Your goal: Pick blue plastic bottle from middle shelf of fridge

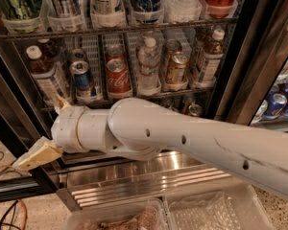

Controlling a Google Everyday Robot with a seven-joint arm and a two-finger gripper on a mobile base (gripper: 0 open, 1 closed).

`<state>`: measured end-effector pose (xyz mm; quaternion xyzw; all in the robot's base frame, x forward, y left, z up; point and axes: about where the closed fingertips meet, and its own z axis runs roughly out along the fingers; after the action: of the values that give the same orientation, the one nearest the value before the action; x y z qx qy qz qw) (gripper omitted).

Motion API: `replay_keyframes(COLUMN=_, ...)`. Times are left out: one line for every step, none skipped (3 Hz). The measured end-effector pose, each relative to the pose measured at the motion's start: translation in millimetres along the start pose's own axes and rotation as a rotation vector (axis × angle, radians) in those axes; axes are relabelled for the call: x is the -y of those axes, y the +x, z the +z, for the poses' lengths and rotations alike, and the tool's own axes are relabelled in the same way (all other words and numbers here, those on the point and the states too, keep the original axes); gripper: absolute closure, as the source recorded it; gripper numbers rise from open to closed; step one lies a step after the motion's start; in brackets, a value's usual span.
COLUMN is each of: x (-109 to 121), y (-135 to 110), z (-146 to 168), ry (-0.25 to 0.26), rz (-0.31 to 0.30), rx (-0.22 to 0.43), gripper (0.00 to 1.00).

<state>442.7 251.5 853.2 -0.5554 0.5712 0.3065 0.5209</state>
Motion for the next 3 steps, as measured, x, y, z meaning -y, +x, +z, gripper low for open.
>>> replay_keyframes(x=-4.5, y=20.3, z=-1.8, ry=0.076, rz=0.064, rx=0.007, gripper=0.00)
replay_keyframes(x=-7.0, y=27.2, z=-0.3, ry=0.177, rz=0.092, rx=0.016, gripper=0.00)
replay_keyframes(x=-9.7, y=20.2, z=14.3, ry=0.248, rz=0.079, rx=0.051, gripper=0.00)
